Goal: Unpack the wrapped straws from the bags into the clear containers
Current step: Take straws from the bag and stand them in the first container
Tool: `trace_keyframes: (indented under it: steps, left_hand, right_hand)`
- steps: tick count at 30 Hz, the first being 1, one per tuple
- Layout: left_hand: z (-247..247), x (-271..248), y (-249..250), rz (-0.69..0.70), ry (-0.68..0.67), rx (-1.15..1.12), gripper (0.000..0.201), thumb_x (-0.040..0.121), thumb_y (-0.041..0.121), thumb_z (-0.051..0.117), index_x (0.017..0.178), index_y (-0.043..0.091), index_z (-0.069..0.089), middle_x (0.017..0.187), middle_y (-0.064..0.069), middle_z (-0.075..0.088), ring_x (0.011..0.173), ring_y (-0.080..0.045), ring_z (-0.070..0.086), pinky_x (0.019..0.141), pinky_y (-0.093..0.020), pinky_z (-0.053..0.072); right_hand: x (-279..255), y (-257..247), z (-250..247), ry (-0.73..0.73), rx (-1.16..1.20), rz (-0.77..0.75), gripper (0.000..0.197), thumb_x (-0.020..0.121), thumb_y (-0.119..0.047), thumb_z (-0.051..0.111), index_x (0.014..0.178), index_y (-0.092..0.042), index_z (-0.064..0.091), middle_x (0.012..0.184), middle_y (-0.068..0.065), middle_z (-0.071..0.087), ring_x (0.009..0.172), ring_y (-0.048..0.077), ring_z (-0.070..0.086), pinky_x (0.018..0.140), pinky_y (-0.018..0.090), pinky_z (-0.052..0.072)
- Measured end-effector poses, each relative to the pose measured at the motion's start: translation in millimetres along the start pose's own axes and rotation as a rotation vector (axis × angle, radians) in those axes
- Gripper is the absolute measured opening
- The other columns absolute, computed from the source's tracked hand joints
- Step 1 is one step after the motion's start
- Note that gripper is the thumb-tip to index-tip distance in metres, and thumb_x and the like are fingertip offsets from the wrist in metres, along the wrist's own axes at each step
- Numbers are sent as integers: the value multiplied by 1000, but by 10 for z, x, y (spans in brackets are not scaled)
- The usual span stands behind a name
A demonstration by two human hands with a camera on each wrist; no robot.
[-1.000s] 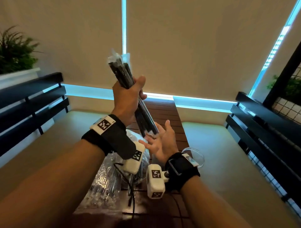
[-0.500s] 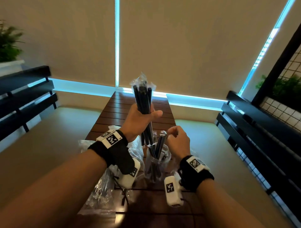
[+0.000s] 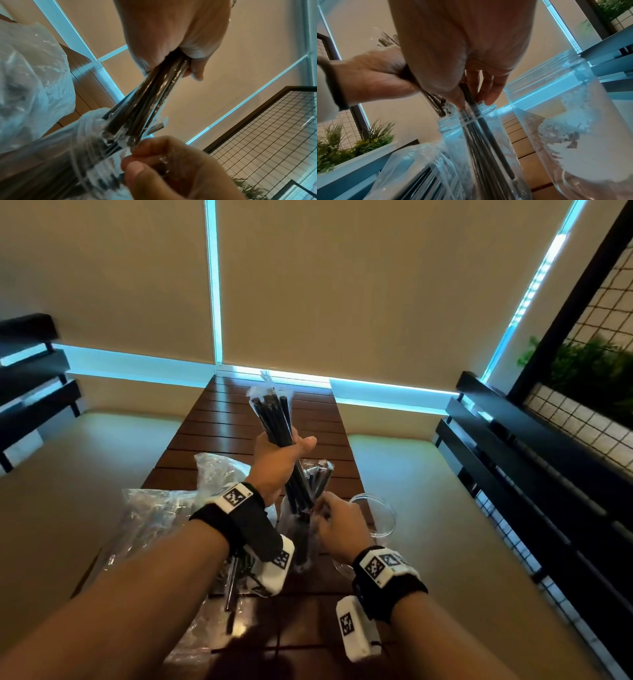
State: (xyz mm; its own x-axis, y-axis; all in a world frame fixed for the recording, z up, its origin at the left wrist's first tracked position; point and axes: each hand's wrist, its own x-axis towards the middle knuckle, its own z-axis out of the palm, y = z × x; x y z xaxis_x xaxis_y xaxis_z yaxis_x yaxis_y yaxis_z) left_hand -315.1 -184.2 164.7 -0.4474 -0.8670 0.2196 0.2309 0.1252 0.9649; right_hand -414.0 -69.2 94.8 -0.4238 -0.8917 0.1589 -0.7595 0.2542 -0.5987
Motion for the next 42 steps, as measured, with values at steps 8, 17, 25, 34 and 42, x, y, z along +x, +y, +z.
trace_keyframes:
  steps: [8,17,25,34,42]
  left_hand:
    - [-154,23,-520,-39,-142,275,34,76,26,84,81,3,59,81,-8,61,75,-14,64,74,-30,54]
    - [-387,16,-781,-80,-260,579,55,48,72,83,90,39,71,106,-3,64,110,-20,60,94,-42,54]
    - [-337,35,-227,90,-228,605,100,63,59,83,143,28,31,141,0,35,120,-13,44,86,-15,37]
    - [-231,150,-457,240,-489,1036,48,104,31,34,147,12,43,150,-12,44,141,-24,37,117,-32,26]
    - [-335,83,-406,155,-505,1016,85,93,62,44,157,22,5,161,-5,17,144,-20,27,117,-41,29]
  right_hand:
    - [64,-62,57,114,74,-66,26,84,-8,66,107,-18,57,102,0,67,91,16,65,80,32,56]
    - [263,-96,9,160,180,70,59,77,-11,78,127,-17,46,116,1,52,101,13,55,83,27,53]
    - [291,-137,-75,80,220,107,56,79,-16,81,122,-20,45,80,-11,58,79,10,62,73,29,52]
    - [437,-197,2,272,286,174,26,76,-14,77,94,-17,58,82,-6,66,70,7,60,60,9,46]
    - [423,-142,42,236,223,209,8,88,-15,67,96,-15,65,89,-5,64,83,12,57,72,21,41]
